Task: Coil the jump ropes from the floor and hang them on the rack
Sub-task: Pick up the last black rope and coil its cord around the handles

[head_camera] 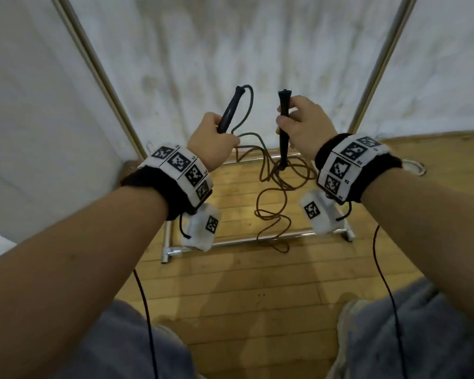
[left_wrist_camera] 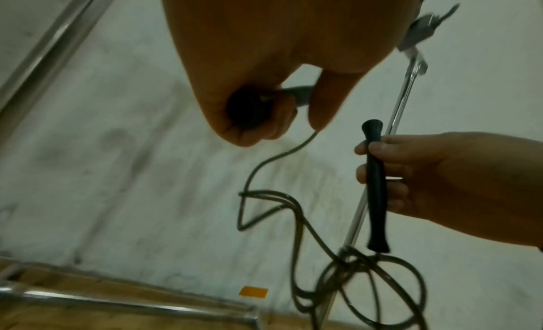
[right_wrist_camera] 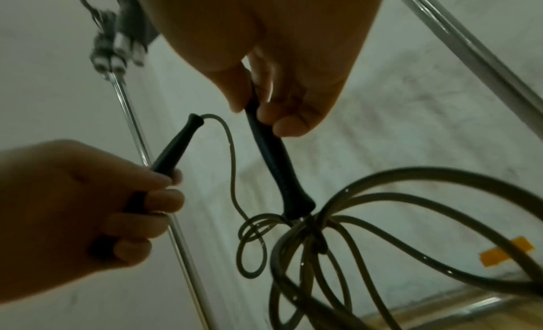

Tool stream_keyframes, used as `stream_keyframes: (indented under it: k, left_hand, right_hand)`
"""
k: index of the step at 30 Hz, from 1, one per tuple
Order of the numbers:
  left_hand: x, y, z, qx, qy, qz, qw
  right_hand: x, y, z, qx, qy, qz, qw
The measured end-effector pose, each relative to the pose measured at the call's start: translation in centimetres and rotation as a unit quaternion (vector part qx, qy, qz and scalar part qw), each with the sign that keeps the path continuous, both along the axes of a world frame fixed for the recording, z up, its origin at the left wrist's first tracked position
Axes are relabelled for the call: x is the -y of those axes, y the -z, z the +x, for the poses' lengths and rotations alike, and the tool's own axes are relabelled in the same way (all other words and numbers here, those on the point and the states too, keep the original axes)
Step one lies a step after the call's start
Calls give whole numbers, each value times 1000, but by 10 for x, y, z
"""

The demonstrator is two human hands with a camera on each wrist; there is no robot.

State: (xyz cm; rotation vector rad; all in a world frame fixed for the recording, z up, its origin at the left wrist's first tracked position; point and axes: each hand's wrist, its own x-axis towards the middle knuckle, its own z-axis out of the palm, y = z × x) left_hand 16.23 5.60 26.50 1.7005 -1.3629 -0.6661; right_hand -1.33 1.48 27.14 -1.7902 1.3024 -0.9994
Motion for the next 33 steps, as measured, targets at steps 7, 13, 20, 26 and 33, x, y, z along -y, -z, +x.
stream_keyframes:
  k: [7, 13, 20, 26, 33]
  left_hand:
    - [-3, -22, 4, -246, -164, -124, 947]
    - [9, -8, 36, -240, -312, -162, 905]
    - [18, -5, 83, -235, -403, -35, 884]
    - [16, -5, 63, -272, -355, -18, 894]
    - [11, -7, 26, -336, -144, -4, 931]
  right_hand:
    - [1, -33, -7, 52, 72, -71, 994]
    - [22, 6, -20, -37, 116, -5, 993]
    - [48, 23, -48, -300, 110, -46, 946]
    - [48, 17, -50, -165, 104, -48, 980]
    - [14, -7, -21, 1, -26, -46, 999]
